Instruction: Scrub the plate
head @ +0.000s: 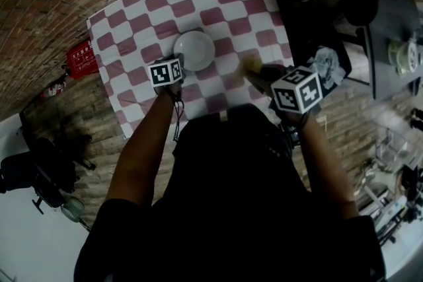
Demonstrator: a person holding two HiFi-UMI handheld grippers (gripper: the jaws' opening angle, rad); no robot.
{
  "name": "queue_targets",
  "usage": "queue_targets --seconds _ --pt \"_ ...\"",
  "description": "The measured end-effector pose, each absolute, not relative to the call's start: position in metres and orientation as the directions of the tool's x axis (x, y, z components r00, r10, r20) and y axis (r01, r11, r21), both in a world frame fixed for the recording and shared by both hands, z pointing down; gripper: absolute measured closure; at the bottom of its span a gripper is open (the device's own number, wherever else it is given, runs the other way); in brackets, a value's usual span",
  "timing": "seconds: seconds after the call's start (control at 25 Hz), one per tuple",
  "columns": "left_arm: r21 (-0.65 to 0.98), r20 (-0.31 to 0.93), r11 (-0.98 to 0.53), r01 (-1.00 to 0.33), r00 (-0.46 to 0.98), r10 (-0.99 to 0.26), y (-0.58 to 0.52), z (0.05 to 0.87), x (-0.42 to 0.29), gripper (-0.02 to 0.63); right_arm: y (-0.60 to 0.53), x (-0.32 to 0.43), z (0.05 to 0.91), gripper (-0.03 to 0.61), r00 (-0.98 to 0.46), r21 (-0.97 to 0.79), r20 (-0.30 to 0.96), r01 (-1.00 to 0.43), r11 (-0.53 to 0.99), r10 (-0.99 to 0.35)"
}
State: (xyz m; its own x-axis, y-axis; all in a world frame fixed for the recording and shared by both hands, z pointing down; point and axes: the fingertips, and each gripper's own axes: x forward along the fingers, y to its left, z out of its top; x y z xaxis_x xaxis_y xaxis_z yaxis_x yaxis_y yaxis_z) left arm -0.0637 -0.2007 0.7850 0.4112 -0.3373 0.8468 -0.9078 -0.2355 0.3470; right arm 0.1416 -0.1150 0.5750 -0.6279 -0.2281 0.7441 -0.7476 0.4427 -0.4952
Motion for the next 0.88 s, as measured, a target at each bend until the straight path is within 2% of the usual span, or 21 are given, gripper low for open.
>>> queue_targets --seconds 0.64,0.88 --pt "0.352 0.783 -0.198 -0.915 0.404 -0.473 -0.201 0.740 -0.113 0.506 -0.109 0.104 0.555 0.532 -0.636 -0.477 0.716 -0.746 0.464 -0.287" --pt "0.438 0.728 -0.203 -0.876 0.478 -0.491 -0.190 0.701 -0.129 0.604 -0.111 0.071 0.544 0.532 -0.649 -0.470 0.698 -0.734 0.489 -0.303"
